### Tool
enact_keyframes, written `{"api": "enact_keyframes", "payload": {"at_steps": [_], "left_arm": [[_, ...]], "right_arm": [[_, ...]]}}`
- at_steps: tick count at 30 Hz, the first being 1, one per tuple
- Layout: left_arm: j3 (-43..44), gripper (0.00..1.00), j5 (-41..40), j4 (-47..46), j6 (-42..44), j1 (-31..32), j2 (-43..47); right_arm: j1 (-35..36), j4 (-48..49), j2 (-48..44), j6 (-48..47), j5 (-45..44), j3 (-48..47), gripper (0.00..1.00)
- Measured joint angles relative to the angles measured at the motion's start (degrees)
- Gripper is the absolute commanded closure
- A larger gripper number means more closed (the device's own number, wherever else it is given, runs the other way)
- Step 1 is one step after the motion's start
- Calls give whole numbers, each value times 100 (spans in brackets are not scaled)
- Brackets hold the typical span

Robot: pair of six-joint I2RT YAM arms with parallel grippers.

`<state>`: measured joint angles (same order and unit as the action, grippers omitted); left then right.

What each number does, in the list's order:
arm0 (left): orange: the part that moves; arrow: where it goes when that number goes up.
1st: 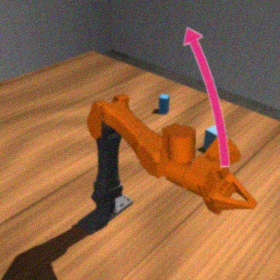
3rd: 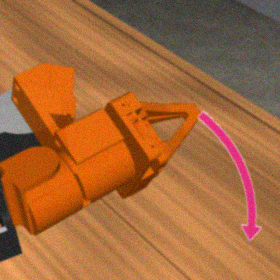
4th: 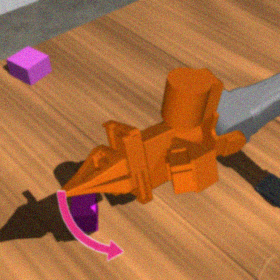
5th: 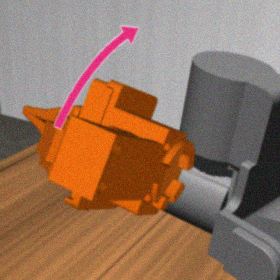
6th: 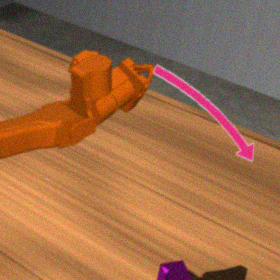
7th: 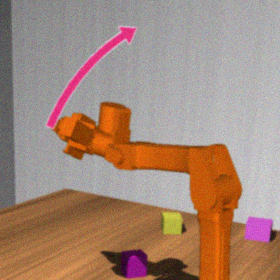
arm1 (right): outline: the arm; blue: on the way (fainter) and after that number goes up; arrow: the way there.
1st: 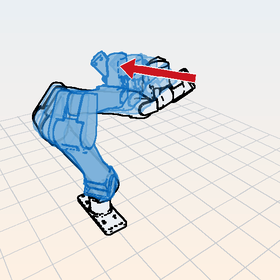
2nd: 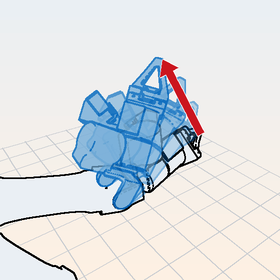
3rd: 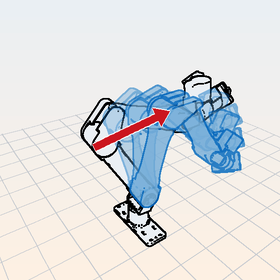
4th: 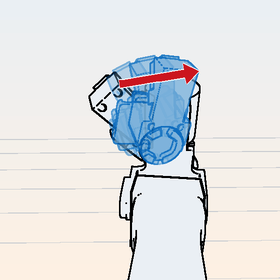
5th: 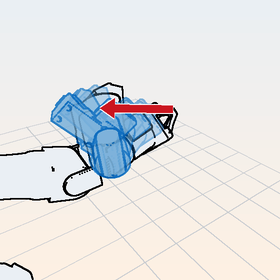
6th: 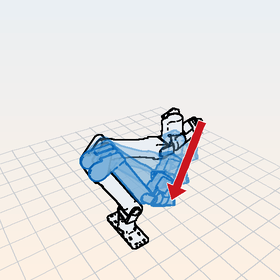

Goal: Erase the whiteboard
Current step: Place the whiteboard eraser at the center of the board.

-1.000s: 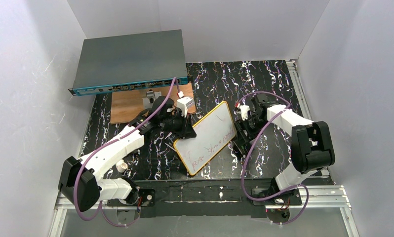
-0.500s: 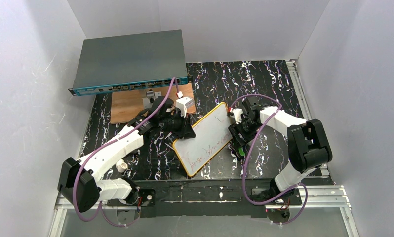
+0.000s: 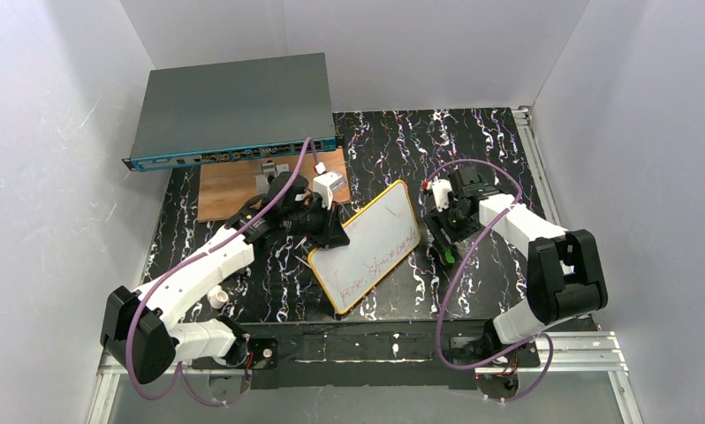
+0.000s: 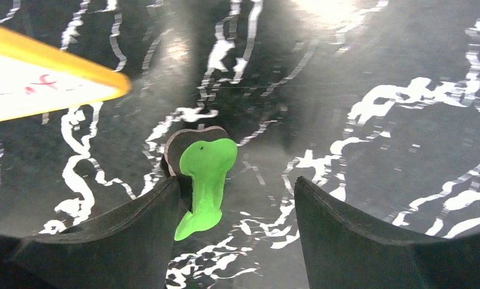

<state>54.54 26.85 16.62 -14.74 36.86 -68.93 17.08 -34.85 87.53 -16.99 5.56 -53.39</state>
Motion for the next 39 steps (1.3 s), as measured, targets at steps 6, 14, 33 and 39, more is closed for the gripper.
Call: {"api": "enact_keyframes", "payload": {"at_steps": [6,14,33,39], "left_arm": [[0,100,-4,7,-11,0,2],[-7,100,61,-136,-160,0,4],[-608,100,411,-1108,-929,0,-59],[-605,100,560,-979,-802,0,-404]], "right_arm": [[-109,232,-70,-144,-409,22,26],[-109,50,289,-107,610,-20,26],[-345,-66,634,66,1222,-269,25],[-378,-107,505,50,1504,-269,25]]}}
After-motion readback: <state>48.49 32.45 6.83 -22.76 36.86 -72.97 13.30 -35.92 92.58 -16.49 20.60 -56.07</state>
